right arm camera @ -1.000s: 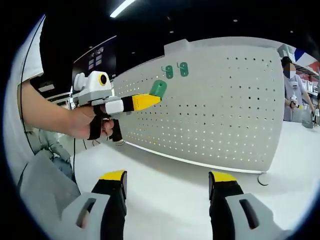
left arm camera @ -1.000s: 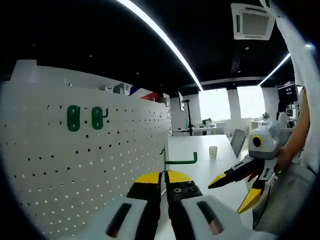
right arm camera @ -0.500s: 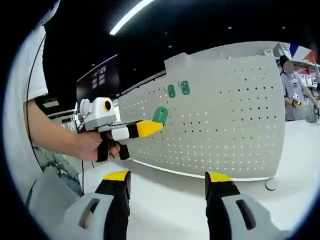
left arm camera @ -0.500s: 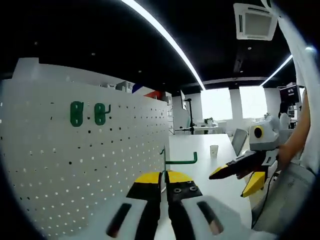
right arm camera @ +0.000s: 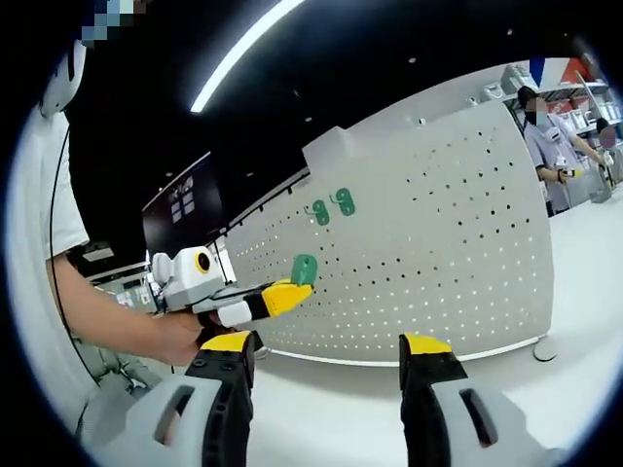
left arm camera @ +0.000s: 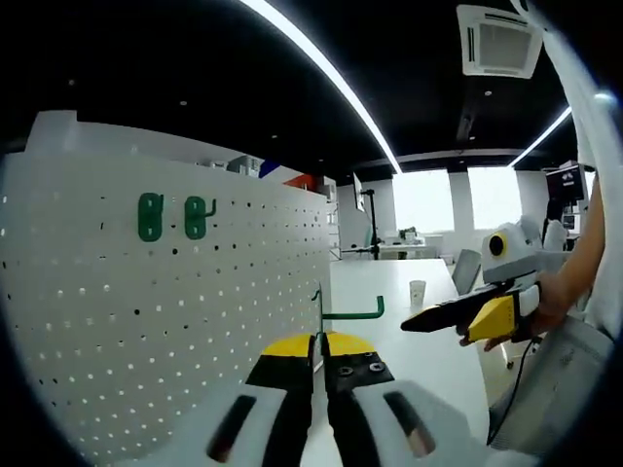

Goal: Insert the hook assembly into the mounting plate slot until the hook locks in place.

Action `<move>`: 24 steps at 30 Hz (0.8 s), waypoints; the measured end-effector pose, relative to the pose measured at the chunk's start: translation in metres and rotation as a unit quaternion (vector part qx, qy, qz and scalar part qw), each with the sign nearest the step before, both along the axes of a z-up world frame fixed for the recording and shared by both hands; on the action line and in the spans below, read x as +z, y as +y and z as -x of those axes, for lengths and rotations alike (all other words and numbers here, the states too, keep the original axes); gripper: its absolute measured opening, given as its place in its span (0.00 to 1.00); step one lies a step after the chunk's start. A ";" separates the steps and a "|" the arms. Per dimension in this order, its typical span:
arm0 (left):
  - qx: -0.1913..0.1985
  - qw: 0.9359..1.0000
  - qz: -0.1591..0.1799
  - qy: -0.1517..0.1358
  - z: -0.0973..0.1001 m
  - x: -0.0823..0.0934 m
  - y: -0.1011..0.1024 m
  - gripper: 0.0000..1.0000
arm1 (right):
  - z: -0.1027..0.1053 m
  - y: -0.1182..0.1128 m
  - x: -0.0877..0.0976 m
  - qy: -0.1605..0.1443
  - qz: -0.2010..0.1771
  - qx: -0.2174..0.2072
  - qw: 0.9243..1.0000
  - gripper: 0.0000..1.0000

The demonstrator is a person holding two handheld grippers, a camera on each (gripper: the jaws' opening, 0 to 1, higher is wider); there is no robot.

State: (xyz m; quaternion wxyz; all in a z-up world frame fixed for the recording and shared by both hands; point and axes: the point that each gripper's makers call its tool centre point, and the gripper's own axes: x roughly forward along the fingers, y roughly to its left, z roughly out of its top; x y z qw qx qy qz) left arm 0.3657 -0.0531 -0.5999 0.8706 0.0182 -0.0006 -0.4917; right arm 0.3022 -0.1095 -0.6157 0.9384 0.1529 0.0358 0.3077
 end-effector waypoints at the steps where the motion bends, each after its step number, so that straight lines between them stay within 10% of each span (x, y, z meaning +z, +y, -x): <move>1: 0.000 1.000 0.000 0.000 0.001 0.000 -0.001 0.03 | 0.000 0.002 0.001 -0.001 -0.002 0.001 1.000 0.57; 24: -0.007 1.000 0.008 0.007 0.016 0.002 -0.016 0.03 | -0.023 0.015 0.030 -0.025 -0.051 -0.009 0.998 0.33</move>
